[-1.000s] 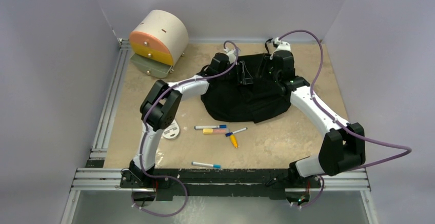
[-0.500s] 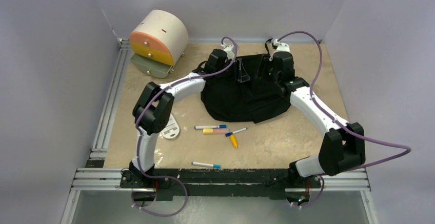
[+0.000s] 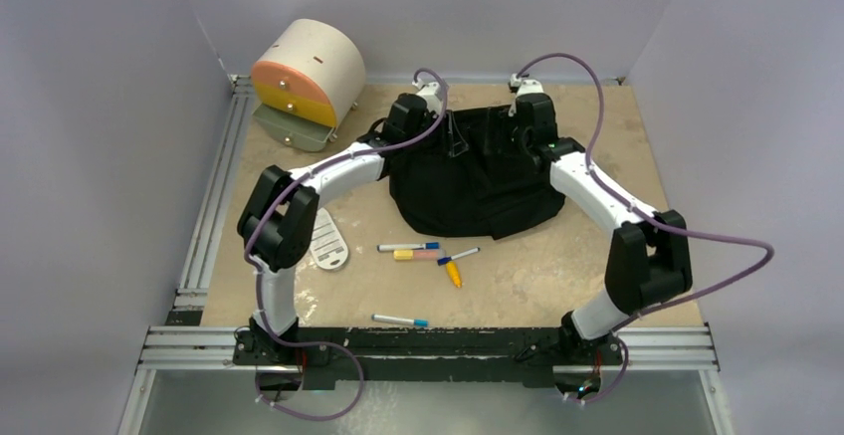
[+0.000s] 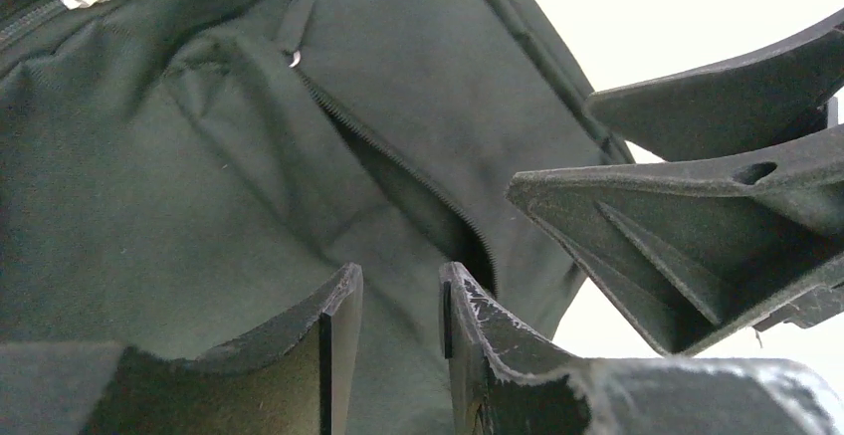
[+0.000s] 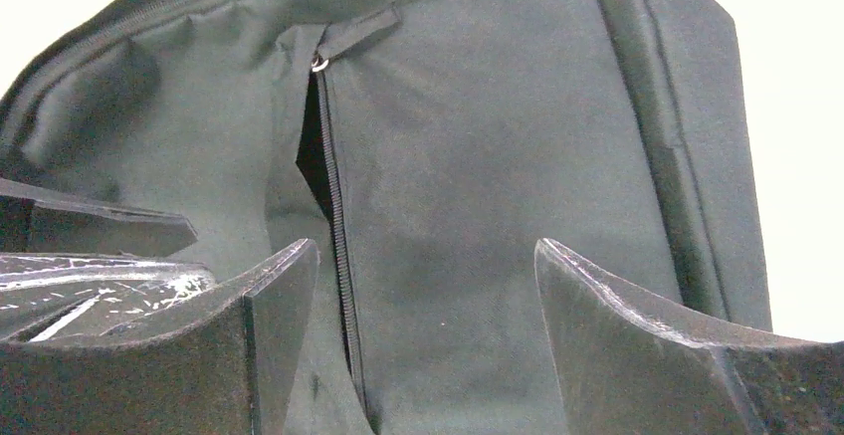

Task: Pack the student bag
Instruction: Unzip the student bag at the center of the board.

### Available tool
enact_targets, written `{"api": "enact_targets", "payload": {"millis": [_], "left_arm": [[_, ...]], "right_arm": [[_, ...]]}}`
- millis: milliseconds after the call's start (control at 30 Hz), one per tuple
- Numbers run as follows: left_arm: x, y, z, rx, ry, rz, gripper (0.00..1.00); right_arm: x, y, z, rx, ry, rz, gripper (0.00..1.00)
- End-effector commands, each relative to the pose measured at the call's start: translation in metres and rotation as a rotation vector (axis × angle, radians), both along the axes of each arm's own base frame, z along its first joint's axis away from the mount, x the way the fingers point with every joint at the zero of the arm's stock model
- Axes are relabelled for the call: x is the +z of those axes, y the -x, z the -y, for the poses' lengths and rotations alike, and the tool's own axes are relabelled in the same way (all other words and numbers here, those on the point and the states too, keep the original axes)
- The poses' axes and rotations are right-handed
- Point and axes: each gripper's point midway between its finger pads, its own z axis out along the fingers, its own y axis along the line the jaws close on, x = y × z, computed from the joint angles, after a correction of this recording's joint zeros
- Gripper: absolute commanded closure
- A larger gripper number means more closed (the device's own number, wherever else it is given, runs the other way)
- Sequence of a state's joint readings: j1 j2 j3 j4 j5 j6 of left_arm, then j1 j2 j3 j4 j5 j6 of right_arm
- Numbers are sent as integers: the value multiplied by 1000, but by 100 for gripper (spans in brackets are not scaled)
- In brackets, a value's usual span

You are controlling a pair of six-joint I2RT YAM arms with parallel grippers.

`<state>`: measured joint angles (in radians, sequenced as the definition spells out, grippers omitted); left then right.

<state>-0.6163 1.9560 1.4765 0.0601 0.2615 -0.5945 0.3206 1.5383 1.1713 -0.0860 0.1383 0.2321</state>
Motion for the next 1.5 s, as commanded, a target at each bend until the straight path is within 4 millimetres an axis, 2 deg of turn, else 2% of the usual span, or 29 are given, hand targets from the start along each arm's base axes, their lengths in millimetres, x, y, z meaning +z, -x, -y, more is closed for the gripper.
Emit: {"api": "enact_targets", "payload": {"millis": [0,200,333,433,700,800,867,1067,1167,1267,1333,1467], "left_arm": [[12,-5,-14,28,-15,59,67],[-10,-9,-8,13,-31,26,58],[-15,-15,-2,9,-22,12,53],[-19,-18,2,8,-13,7,51],[-35,-24,13,-9,-13,-34,49],[-41,-25,14,-13,-16,-45,49],[-46,-26,15,-15,-24,-54,49],[-60,-23,12,-14,-56,-87,50],[-65,-21,8,-3,-74,-98,51],[-61,-20,5,3,-76,-89,52],[-49,-19,3,8,-70,-66,52],[-5,-18,-5,31,-52,13,50]], "right_arm": [[5,-4,-20,72,70,-2,18],[-15,-14,-24,57,139,-48,17],[-31,-18,-21,40,192,-82,17],[-36,-21,-12,-15,241,-91,17],[-33,-23,16,-161,345,-75,26],[-28,-24,21,-188,357,-60,32],[-20,-25,21,-198,347,-38,41],[9,-28,14,-186,275,33,61],[16,-28,9,-175,249,43,81],[15,-26,1,-135,218,28,98],[14,-26,-2,-128,206,23,100],[12,-25,-5,-118,191,17,100]]}}
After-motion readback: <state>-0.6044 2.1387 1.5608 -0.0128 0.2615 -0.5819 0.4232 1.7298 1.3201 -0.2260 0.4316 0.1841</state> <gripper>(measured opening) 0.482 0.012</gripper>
